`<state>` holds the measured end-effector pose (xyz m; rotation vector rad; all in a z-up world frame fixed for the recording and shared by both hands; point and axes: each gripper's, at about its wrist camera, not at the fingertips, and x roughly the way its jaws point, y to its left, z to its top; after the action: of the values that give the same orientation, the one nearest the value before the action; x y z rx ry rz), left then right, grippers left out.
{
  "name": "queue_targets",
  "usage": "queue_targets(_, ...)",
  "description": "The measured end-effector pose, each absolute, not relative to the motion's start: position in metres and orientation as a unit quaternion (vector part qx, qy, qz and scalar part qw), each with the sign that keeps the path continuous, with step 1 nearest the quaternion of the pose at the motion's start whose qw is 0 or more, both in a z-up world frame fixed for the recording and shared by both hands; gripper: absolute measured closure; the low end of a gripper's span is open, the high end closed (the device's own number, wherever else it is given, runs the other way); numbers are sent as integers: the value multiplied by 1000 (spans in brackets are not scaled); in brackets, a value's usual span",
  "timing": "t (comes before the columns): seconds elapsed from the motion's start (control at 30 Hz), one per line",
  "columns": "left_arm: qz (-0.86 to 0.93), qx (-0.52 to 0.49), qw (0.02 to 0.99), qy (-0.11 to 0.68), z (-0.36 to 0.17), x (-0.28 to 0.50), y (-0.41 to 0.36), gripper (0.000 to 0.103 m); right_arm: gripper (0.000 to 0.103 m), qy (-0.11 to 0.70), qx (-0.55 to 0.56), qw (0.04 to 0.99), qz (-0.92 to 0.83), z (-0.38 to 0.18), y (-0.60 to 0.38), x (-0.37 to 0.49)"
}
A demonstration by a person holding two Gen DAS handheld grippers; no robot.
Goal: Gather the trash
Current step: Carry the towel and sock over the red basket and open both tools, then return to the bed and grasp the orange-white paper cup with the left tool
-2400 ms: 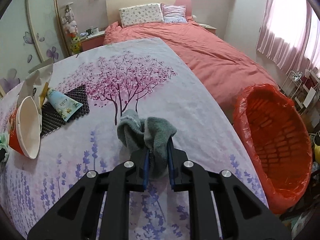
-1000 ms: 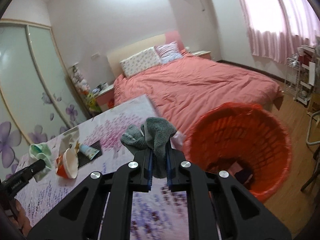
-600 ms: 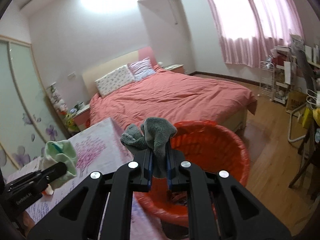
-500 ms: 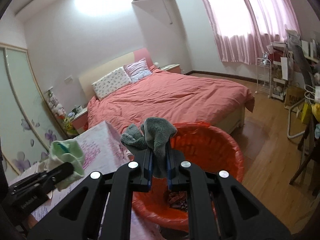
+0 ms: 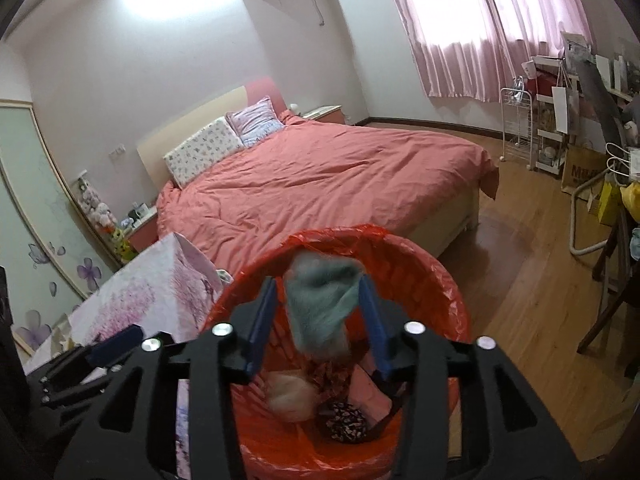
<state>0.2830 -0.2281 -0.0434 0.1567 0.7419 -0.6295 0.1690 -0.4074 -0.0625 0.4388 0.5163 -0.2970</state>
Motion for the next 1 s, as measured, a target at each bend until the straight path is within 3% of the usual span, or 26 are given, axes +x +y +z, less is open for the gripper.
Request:
queue_targets(0.1, -286, 80, 887, 355, -43, 282, -213, 43, 51, 256, 209, 932, -148, -62, -405, 167)
queue_targets(0.57, -142, 100, 932, 317, -32, 271, -109, 23, 51, 270, 181, 938, -119, -50, -367, 169)
queue_targets(0.73, -34, 93, 948, 303, -31, 273, -48, 8, 51, 287, 176, 937, -90, -55, -343, 173)
queue_targets(1.0, 107, 59, 932, 340, -51, 298, 35, 6, 51, 309, 161, 936, -46, -57, -304, 178)
